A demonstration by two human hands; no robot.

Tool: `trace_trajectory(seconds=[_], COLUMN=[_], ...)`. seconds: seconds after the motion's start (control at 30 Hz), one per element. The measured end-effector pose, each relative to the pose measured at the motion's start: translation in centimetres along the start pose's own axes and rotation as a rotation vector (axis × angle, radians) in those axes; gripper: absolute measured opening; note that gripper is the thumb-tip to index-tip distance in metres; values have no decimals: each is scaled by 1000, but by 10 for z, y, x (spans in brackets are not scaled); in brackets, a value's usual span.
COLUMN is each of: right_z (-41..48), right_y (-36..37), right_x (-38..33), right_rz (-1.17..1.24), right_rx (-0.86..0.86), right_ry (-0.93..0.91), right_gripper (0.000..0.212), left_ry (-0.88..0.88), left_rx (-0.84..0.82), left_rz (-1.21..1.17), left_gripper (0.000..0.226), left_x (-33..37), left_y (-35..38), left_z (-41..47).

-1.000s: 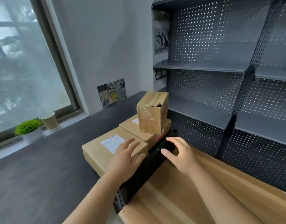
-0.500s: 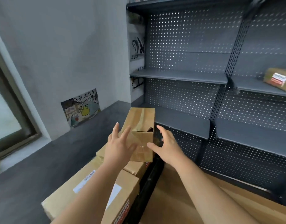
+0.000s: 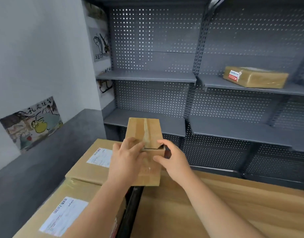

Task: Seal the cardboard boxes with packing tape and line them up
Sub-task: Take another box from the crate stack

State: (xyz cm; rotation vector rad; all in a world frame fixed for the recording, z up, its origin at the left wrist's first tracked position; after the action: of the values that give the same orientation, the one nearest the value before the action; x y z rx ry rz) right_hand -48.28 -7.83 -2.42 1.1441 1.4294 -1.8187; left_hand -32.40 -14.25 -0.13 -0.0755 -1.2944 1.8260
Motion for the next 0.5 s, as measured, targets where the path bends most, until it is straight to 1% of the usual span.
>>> trace_trajectory(seconds=[0.1, 0.23, 0.4, 0.5], right_z=[-55, -150, -274, -332], right_y=[-56, -131, -224, -266], right_x=[40, 111, 205, 255], right_rz=[5, 26, 32, 45], right_rx=[87, 195, 266, 273], right_ry=[55, 164, 306, 372], right_gripper=[51, 50, 50, 49], left_ry=[105, 142, 252, 255], left_rx=[-58, -210, -325, -383], left_rz=[-3, -65, -148, -195], left_gripper=[28, 35, 35, 33], left_x=[70, 170, 301, 364], left_y=[35, 110, 207, 251], left_z=[-18, -61, -127, -168])
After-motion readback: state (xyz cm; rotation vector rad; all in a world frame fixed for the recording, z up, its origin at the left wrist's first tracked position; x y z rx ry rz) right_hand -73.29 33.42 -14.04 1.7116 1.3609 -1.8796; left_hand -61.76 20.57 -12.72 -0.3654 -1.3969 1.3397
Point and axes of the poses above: each hand's wrist, its own z-axis towards the middle knuckle, its own y-axis out of the palm, x = y × z, the point moved 7 cm from there along z, towards the middle knuckle, and after that the axes turned 8 degrees about -x, right-handed, at the moved point
